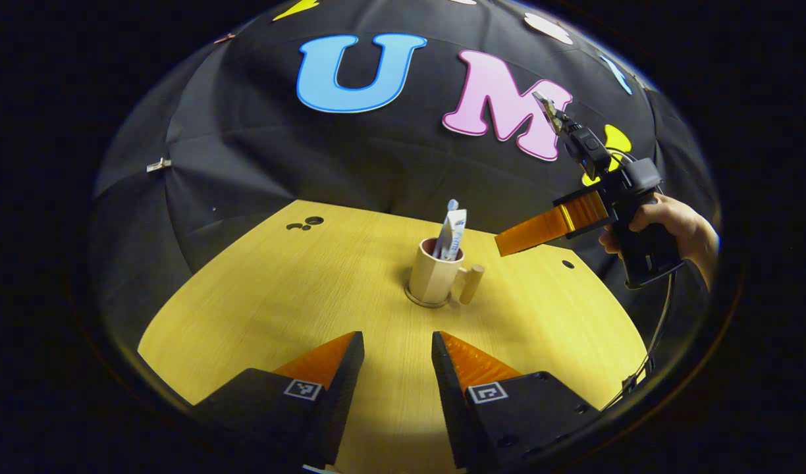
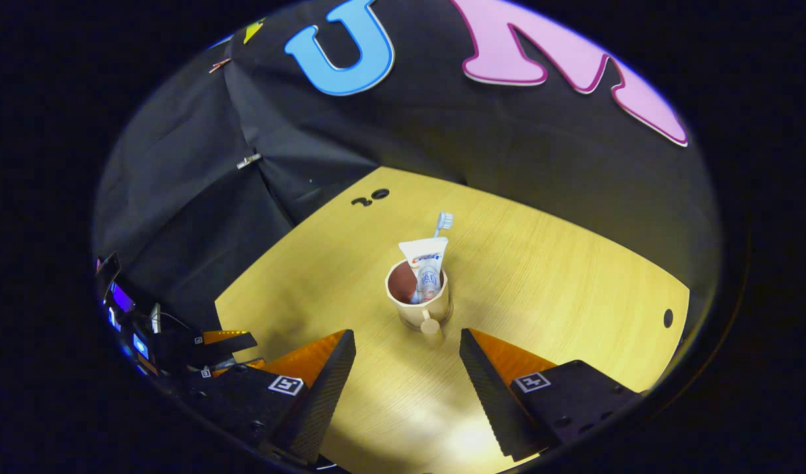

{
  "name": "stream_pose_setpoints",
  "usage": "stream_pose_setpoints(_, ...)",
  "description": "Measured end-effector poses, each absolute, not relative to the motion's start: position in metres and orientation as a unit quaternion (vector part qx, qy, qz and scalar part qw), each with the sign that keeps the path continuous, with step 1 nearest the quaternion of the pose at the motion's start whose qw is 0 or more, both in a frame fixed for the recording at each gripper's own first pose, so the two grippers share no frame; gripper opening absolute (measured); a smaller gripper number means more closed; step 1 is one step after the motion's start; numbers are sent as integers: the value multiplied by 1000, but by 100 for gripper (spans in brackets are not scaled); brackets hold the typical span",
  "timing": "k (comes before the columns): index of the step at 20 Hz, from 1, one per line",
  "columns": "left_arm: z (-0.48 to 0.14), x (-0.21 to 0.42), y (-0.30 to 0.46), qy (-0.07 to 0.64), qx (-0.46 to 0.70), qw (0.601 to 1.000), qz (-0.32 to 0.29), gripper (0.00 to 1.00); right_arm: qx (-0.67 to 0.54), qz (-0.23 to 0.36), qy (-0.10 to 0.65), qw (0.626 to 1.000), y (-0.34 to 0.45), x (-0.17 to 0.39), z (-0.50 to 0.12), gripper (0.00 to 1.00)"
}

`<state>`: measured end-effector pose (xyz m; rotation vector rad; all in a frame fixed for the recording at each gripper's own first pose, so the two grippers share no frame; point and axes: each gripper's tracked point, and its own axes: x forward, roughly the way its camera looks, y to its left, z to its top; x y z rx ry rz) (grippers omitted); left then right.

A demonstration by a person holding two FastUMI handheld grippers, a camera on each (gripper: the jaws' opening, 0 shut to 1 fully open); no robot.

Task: Put the toothbrush and toothpaste on the desktop into the cup, then pick up the cup and place it on the coaster on the desktop.

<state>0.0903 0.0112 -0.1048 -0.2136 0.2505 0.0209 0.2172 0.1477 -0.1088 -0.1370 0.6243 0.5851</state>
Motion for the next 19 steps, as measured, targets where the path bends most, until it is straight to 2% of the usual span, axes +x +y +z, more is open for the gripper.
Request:
stream_pose_setpoints(11,-15,45,-8,85,-75,993,-16,66,-12,261,185,947,120,118,-29,99)
stream_pose_setpoints(14,-8,38,-22,82,-65,994,-31,66,-8,254,163,953,116,93,-24,98)
stream_pose_setpoints(19,-1,29,-43,78,-64,993,-54,65,77,240,139,958,114,64,-6,98)
